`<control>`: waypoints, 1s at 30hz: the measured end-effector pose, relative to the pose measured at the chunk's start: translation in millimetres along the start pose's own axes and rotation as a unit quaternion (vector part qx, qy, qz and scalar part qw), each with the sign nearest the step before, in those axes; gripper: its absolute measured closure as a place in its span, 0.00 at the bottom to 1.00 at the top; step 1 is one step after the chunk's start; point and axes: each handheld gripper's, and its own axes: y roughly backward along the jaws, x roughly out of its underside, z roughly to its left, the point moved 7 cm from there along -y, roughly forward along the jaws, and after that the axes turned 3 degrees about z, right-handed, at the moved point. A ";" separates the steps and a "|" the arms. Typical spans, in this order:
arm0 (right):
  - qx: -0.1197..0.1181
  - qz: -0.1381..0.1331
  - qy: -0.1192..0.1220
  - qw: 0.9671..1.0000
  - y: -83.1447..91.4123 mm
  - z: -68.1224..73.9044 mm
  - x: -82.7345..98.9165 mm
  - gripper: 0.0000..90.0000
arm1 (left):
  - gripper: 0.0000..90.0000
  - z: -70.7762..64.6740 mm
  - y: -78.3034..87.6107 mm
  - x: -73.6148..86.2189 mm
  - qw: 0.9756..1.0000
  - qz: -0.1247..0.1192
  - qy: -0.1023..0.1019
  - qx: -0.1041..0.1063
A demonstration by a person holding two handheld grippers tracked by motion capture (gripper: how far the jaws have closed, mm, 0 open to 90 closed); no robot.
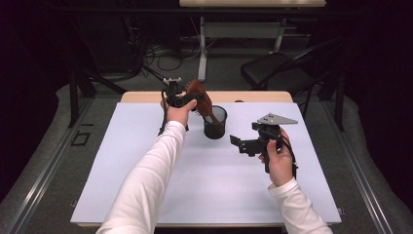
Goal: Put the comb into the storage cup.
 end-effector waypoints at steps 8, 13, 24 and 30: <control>0.000 0.001 0.001 1.000 0.1 0.0 0.2 0.01 | 0.51 0.6 -0.6 -0.6 1.000 0.001 0.002 0.006; 0.000 0.000 0.001 1.000 0.0 -0.2 0.1 0.01 | 0.51 0.8 -0.9 -0.6 1.000 -0.001 0.005 0.004; -0.001 0.002 0.001 1.000 -0.5 0.7 0.7 0.02 | 0.51 1.7 -0.6 -0.9 1.000 0.001 0.008 0.005; -0.001 0.003 0.001 1.000 -1.1 1.0 1.0 0.02 | 0.51 2.9 -0.5 -1.0 1.000 0.003 0.010 0.007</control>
